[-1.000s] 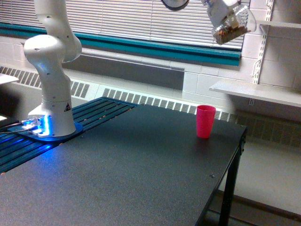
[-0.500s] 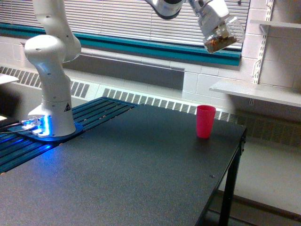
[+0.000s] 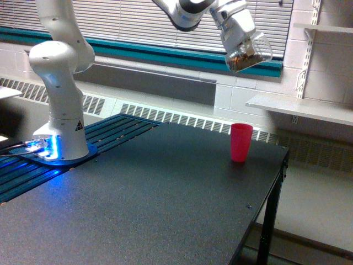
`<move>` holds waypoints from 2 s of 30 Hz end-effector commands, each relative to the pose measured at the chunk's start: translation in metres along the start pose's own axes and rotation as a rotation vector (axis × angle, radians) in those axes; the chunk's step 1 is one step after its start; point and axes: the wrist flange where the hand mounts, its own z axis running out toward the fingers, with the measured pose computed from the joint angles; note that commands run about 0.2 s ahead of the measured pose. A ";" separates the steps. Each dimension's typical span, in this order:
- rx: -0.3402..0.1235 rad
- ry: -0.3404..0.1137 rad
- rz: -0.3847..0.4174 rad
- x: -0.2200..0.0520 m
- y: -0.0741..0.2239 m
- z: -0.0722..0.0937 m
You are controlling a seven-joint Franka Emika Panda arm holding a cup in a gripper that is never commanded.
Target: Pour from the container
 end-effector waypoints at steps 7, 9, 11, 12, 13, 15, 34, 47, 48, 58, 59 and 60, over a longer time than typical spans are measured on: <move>0.005 -0.040 -0.006 -0.033 -0.011 0.020; 0.003 -0.049 -0.005 -0.038 -0.010 0.025; -0.004 -0.057 -0.009 -0.043 -0.010 0.029; -0.007 -0.060 -0.005 -0.045 -0.009 0.031; -0.009 -0.064 -0.003 -0.047 -0.008 0.033; -0.009 -0.076 -0.001 -0.050 -0.006 0.037; -0.029 -0.141 -0.029 -0.082 -0.014 0.063; -0.050 -0.202 -0.038 -0.105 -0.018 0.085; -0.051 -0.208 -0.040 -0.106 -0.018 0.087; -0.067 -0.240 -0.053 -0.116 -0.025 0.102; -0.069 -0.242 -0.054 -0.117 -0.026 0.103; -0.070 -0.245 -0.055 -0.117 -0.027 0.104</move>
